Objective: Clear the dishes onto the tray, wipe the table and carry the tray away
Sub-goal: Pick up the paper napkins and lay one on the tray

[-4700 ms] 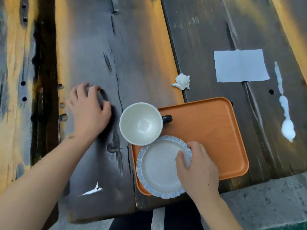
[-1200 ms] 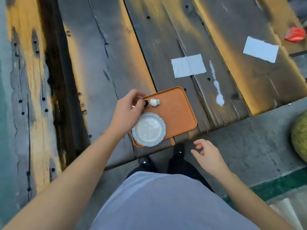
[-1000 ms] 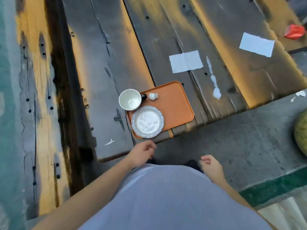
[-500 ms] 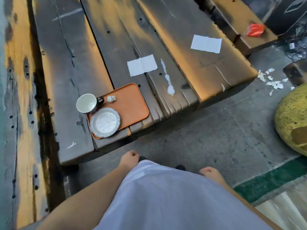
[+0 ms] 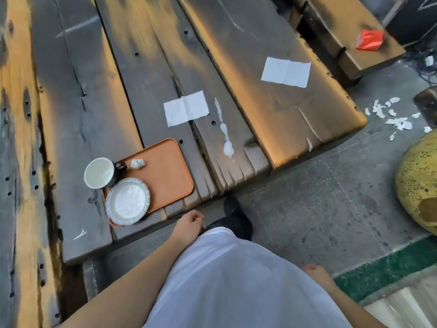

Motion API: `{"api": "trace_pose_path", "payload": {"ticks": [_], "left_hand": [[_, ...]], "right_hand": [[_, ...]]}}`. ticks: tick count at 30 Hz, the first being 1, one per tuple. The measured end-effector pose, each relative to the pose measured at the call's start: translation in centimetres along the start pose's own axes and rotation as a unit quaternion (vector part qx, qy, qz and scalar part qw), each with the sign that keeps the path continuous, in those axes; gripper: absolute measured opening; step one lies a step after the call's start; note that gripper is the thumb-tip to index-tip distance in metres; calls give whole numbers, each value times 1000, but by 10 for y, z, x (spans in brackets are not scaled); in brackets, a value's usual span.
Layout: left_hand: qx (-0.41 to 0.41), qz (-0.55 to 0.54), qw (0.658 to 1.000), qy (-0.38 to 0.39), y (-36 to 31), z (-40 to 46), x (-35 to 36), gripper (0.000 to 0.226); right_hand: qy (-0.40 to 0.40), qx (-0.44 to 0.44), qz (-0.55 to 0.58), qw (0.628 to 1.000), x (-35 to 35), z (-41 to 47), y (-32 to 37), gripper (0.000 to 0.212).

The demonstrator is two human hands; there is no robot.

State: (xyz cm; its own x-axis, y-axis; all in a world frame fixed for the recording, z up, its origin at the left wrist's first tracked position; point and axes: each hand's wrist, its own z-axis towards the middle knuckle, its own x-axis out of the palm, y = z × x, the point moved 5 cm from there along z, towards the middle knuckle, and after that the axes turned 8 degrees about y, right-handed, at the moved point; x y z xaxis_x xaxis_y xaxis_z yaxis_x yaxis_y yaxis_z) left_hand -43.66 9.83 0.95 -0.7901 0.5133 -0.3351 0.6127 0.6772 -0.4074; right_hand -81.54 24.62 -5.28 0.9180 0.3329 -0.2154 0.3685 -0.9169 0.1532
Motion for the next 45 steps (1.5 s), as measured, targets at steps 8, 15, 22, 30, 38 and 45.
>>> {"api": "trace_pose_path", "payload": {"ticks": [8,15,22,30,38,45], "left_hand": [[44,1,998,41,-101,54,-22,20],[35,-122,992,-14,-153,95,-61,19],[-32,-147,977,-154,-191,139,-120,12],[-70,-103,961,-249,-226,189,-166,29],[-124,-129,911,-372,-240,207,-198,40],[-130,-107,922,-350,-234,227,-204,30]], "right_hand": [[-40,-61,127,989,-81,0,172,21],[-27,-160,47,986,-112,12,305,14],[-119,-245,-142,952,-174,57,456,12],[-244,-236,3,941,-223,91,561,26],[-319,-217,-3,923,-229,112,576,34],[-329,-214,2,920,-232,116,575,29]]}}
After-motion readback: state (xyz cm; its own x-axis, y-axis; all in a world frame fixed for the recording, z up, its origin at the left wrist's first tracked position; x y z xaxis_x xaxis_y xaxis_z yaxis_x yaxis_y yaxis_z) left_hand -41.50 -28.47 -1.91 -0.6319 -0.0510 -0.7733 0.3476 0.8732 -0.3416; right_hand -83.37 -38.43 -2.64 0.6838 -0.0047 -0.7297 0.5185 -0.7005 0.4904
